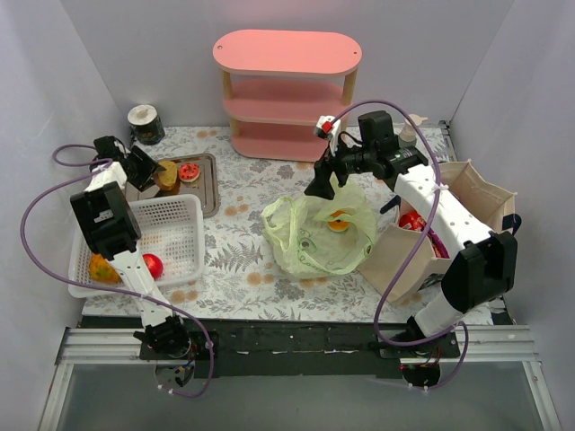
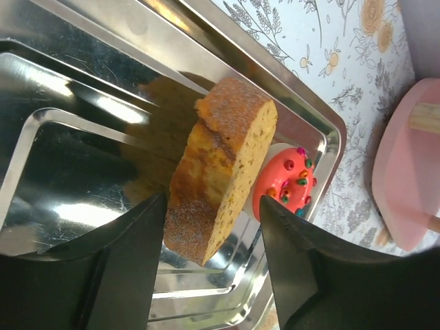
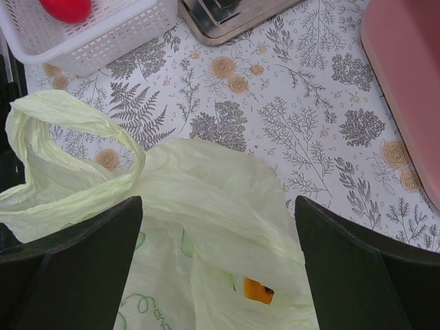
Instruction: Untie the knot of the grocery bags and take out the mixed food
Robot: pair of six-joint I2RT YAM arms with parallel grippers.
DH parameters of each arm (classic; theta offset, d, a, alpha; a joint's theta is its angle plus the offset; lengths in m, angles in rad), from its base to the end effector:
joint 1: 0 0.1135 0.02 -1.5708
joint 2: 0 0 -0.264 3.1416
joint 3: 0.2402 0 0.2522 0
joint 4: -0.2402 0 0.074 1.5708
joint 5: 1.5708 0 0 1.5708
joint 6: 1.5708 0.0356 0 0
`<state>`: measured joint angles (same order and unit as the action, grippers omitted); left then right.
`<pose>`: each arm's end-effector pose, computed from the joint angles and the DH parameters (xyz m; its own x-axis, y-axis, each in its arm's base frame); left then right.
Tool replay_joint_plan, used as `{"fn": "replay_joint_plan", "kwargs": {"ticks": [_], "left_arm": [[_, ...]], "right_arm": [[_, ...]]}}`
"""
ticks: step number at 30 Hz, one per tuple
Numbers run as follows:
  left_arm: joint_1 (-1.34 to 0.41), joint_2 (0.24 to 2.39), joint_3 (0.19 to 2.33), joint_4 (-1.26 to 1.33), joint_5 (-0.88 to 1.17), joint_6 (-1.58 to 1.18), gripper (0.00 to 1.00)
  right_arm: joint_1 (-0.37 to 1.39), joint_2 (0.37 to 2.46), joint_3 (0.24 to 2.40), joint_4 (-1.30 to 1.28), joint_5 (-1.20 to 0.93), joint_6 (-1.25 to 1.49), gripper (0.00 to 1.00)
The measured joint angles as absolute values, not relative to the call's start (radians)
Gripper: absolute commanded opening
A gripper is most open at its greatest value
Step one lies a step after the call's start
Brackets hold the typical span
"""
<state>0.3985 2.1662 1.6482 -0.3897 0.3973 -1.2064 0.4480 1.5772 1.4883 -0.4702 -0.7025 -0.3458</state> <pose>0.4444 0.1721 0.1787 -0.1297 -0.9894 0.0655 -0.7279 0.0501 -0.6838 0.3116 0.1753 0.3618 -0.1704 -0.3689 -0.9137 -0.9375 0.3461 0.0351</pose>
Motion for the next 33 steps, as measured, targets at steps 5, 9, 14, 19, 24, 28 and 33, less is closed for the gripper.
{"fn": "replay_joint_plan", "kwargs": {"ticks": [5,9,14,19,24,28,33], "left_arm": [[0.383,2.166,1.651,-0.418,0.327,-1.141,0.98],[0.355,2.165,1.674,-0.468,0.22,-1.076,0.98],[0.322,2.141,1.707,-0.51,0.12,-1.005,0.98],[0.277,2.059,1.723,-0.524,0.08,-0.93,0.98],[0.193,1.945,1.724,-0.499,0.067,-0.843,0.98],[0.134,1.869,1.724,-0.456,0.091,-0.825,0.98],[0.13,1.826,1.723,-0.418,0.137,-0.788,0.98]], "right_arm": [[0.448,1.566,1.483,-0.487,-0.708,-0.411,0.98],[0.448,1.531,1.483,-0.532,-0.7,-0.482,0.98],[0.452,1.476,1.465,-0.558,-0.693,-0.557,0.98],[0.491,1.368,1.356,-0.564,-0.615,-0.639,0.97],[0.513,1.333,1.28,-0.607,-0.621,-0.772,0.89],[0.521,1.302,1.214,-0.638,-0.624,-0.889,0.85],[0.541,1.314,1.195,-0.719,-0.626,-1.054,0.67]]}}
